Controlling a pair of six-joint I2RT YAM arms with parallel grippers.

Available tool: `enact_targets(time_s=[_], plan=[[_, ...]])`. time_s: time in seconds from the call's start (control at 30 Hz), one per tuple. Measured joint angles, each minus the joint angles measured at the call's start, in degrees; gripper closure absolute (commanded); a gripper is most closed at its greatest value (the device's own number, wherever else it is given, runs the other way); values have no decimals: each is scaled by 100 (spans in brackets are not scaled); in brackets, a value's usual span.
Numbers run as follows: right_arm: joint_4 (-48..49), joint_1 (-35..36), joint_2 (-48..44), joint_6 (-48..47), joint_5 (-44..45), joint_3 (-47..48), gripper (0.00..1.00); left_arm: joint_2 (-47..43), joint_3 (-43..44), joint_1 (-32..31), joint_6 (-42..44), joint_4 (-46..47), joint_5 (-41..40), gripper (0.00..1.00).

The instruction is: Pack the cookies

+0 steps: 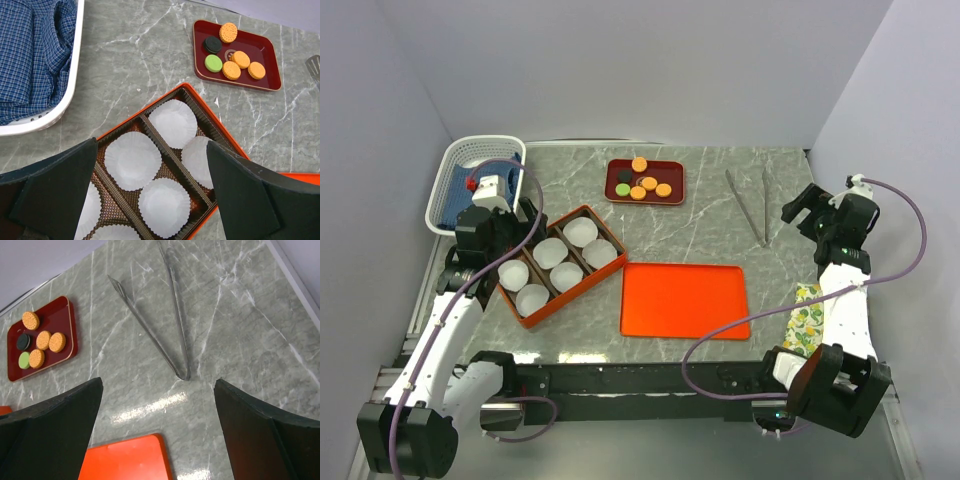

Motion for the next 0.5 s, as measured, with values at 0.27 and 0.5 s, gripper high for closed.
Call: enact_targets(time_s=[0.27, 0.5], plan=[[20, -7, 13, -518, -791, 0, 0, 0, 0, 0, 2, 13, 22, 4], [-501, 798, 393, -2173, -1364, 411, 0, 0, 0, 0, 24, 13, 26, 4]])
